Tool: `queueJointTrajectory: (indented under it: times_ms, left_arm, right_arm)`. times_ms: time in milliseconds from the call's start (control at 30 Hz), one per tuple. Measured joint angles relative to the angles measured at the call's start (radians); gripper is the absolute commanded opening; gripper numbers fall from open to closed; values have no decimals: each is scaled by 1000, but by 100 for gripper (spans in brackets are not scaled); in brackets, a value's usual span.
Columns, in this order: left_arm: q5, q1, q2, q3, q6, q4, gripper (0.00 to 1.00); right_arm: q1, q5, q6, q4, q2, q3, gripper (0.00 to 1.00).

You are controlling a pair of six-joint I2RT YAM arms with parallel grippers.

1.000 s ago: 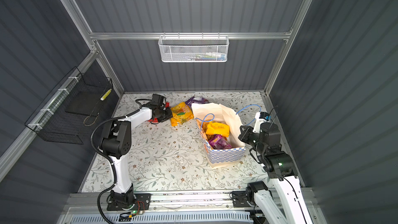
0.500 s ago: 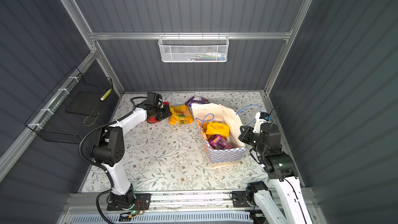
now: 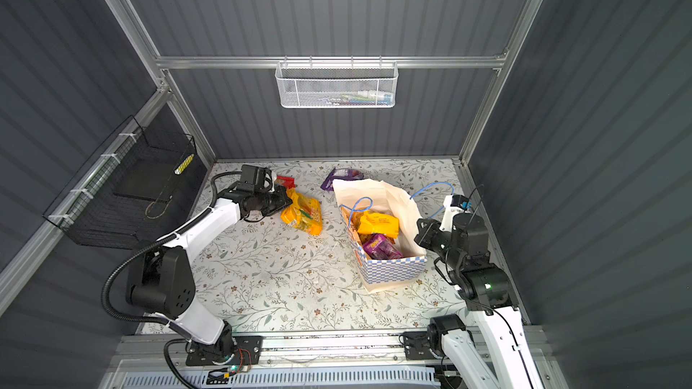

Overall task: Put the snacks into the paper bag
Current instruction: 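Grasp the second yellow LOT100 gummy bag with the left gripper and drag it nearer, then close the left gripper on the yellow gummy bag and lift it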

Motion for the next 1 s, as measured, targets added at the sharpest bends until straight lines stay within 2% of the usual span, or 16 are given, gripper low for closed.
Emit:
queueJointTrajectory:
  times_ms: [300, 333, 433, 467, 500, 667, 833, 1000]
  left_arm:
    - [0, 0, -201, -8, 15, -10, 0]
    - [-8, 0, -206, -4, 19, -18, 10]
    - [-48, 0, -200, 8, 44, -68, 71]
    - [-65, -1, -198, 8, 47, -88, 82]
    - [-84, -1, -198, -1, 49, -103, 97]
    - [-184, -1, -271, -172, 4, -128, 100]
    - [-260, -1, -385, -332, -120, -145, 100]
    - [-291, -1, -303, -333, -243, -169, 100]
  right_arm:
    - [-1, -16, 3, 7, 6, 0, 0]
    - [-1, -18, 3, 7, 7, 0, 0]
    - [-1, -23, 4, 11, 7, 0, 0]
    - [-1, -24, 5, 11, 7, 0, 0]
    - [-1, -25, 5, 12, 7, 0, 0]
    - [-1, -25, 5, 12, 3, 0, 0]
    - [-1, -27, 7, 22, 0, -11, 0]
    - [-1, -30, 10, 31, 0, -17, 0]
